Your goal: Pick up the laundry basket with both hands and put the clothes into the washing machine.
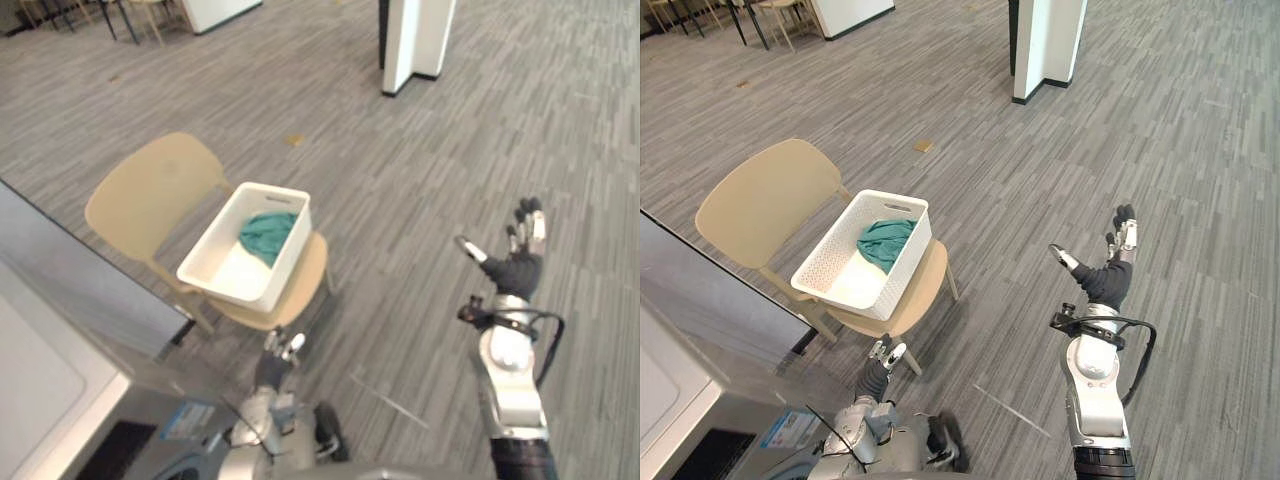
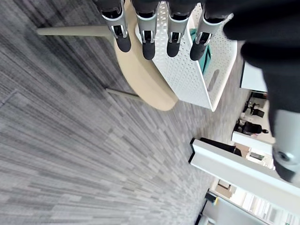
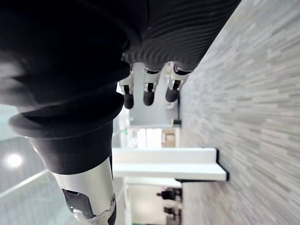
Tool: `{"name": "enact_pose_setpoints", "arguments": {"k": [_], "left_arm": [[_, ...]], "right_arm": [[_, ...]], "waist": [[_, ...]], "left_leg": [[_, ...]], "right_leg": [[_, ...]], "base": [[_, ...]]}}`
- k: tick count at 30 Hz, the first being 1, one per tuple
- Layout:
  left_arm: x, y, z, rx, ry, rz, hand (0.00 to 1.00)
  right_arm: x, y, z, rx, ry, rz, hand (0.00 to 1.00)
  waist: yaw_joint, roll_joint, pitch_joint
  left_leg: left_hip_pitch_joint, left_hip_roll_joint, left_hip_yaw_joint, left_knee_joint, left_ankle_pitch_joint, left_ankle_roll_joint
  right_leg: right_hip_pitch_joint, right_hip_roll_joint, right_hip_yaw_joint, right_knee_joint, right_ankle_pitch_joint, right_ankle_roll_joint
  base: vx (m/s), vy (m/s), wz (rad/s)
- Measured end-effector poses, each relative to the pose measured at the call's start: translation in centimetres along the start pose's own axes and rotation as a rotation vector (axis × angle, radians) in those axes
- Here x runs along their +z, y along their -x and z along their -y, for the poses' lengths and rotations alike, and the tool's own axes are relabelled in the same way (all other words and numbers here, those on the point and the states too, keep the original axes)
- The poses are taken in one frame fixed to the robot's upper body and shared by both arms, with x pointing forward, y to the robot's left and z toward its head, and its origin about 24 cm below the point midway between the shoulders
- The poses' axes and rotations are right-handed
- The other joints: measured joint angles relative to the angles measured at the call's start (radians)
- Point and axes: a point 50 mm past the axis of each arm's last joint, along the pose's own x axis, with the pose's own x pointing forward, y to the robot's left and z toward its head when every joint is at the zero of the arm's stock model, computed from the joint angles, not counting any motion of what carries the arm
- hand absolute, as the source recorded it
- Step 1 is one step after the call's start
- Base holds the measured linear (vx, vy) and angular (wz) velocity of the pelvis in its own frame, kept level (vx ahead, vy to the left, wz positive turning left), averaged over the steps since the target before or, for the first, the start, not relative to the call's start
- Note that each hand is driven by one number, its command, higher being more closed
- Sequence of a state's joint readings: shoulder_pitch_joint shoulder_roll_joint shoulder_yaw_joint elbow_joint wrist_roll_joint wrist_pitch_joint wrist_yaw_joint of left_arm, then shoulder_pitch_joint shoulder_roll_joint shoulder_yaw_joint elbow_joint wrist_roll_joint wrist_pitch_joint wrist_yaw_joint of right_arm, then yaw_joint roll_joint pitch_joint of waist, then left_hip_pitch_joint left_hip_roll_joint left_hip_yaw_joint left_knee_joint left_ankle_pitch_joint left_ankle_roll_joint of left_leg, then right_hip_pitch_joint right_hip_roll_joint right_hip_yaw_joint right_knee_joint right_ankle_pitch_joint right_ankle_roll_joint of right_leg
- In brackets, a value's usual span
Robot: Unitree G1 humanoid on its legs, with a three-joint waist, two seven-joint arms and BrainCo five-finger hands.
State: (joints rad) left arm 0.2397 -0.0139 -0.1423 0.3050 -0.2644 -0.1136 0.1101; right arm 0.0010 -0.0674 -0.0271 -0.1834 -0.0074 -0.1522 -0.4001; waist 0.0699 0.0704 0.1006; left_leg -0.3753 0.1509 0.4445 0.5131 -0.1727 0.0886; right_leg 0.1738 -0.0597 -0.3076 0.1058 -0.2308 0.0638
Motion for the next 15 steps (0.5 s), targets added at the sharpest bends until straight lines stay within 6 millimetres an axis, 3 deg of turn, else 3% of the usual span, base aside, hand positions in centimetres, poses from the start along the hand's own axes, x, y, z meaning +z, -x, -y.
{"name": "enact_pose_setpoints", "arguments": {"k": [1,3,5,7,8,10,11,12,14,15], "left_arm": [[0.5,-0.3,-0.2,0.004,-0.002,0.016,0.00],[1.0,-0.7,-0.3,0.014,0.001,0.027,0.00],[0.5,-0.4,-0.6,0.028,0.003,0.001,0.00],[-0.1,0.0,-1.2,0.036,-0.033,-0.036,0.00],[-0.2,0.1,-1.6,0.034,-0.068,-0.046,0.00],[-0.1,0.1,-1.9,0.038,-0.093,-0.045,0.00],[-0.2,0.3,-2.0,0.041,-0.093,-0.048,0.00],[-0.3,0.4,-1.9,0.037,-0.093,-0.050,0.00],[-0.2,0.3,-1.8,0.034,-0.092,-0.045,0.00],[0.0,0.2,-1.7,0.030,-0.091,-0.040,0.00]], "right_arm": [[0.1,-0.1,-0.8,0.034,-0.009,0.000,0.00],[0.4,-0.4,-2.5,0.096,-0.036,0.012,0.00],[0.0,-0.1,-4.3,0.184,-0.053,-0.009,0.00],[-0.8,1.2,-5.4,0.239,-0.077,-0.065,0.00],[-1.5,2.0,-5.2,0.241,-0.079,-0.103,0.00],[-2.0,2.6,-4.8,0.255,-0.065,-0.131,0.00],[-2.0,2.6,-4.8,0.259,-0.062,-0.131,0.00],[-2.0,2.6,-4.8,0.258,-0.061,-0.128,0.00],[-2.0,2.5,-4.7,0.255,-0.058,-0.126,0.00],[-2.0,2.4,-4.5,0.251,-0.052,-0.124,0.00]], "waist": [[0.003,-0.016,0.002],[0.020,-0.023,0.007],[0.059,-0.032,0.011],[0.044,-0.048,0.013],[0.021,-0.058,0.007],[0.016,-0.066,0.004],[0.017,-0.065,0.004],[0.009,-0.065,0.000],[-0.003,-0.061,0.000],[-0.002,-0.060,0.001]], "left_leg": [[0.000,-0.017,0.000,-0.001,-0.017,0.026],[0.009,-0.021,0.000,0.035,-0.064,0.059],[0.097,-0.025,0.025,0.025,-0.120,0.047],[0.185,-0.052,-0.004,0.005,-0.146,0.033],[0.221,-0.072,-0.050,-0.021,-0.146,0.033],[0.288,-0.100,-0.089,-0.086,-0.138,0.029],[0.316,-0.114,-0.110,-0.114,-0.133,0.024],[0.334,-0.125,-0.148,-0.130,-0.130,0.021],[0.333,-0.132,-0.211,-0.128,-0.129,0.019],[0.333,-0.137,-0.260,-0.127,-0.128,0.015]], "right_leg": [[0.003,-0.013,-0.009,-0.004,0.003,0.007],[0.007,-0.027,-0.018,0.038,0.006,0.016],[-0.070,-0.084,0.014,0.320,-0.005,0.062],[-0.219,-0.137,0.086,0.783,0.063,0.212],[-0.282,-0.142,0.103,0.948,0.062,0.212],[-0.348,-0.172,0.088,1.027,0.050,0.197],[-0.377,-0.192,0.080,1.009,0.031,0.163],[-0.405,-0.206,0.082,0.942,-0.002,0.102],[-0.428,-0.201,0.122,0.811,-0.024,0.066],[-0.444,-0.176,0.209,0.694,-0.032,0.051]], "base": [[0.38,0.124,0.29],[0.35,0.181,0.05],[0.35,0.223,-0.27],[0.32,0.090,0.47],[0.30,0.015,1.06],[0.27,0.002,0.84],[0.34,-0.037,0.80],[0.22,-0.039,0.77],[0.22,-0.109,1.04],[0.29,-0.215,1.33]]}}
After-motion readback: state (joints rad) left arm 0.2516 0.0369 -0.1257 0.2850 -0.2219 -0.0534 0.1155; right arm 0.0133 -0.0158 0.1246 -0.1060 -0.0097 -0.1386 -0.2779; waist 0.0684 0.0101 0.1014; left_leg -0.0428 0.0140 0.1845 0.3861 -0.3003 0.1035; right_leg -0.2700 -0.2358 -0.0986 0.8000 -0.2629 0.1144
